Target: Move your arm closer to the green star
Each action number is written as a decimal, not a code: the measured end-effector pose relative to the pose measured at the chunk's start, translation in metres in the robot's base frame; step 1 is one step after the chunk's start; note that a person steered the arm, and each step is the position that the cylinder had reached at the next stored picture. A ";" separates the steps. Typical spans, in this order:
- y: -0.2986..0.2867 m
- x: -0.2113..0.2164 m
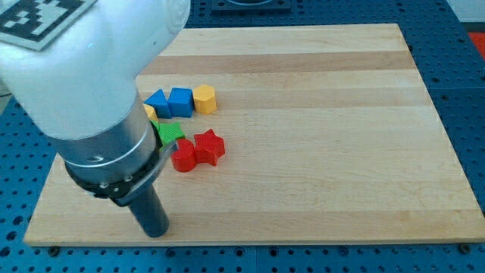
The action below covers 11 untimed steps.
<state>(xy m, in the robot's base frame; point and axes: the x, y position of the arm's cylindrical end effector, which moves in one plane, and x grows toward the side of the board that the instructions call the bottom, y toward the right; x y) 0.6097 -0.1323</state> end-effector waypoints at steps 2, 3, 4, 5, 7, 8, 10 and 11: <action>-0.038 0.000; -0.039 0.000; -0.065 0.000; -0.068 -0.015; -0.060 -0.016; -0.055 -0.009; -0.010 0.007; 0.079 -0.027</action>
<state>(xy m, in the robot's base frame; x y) 0.5824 -0.0536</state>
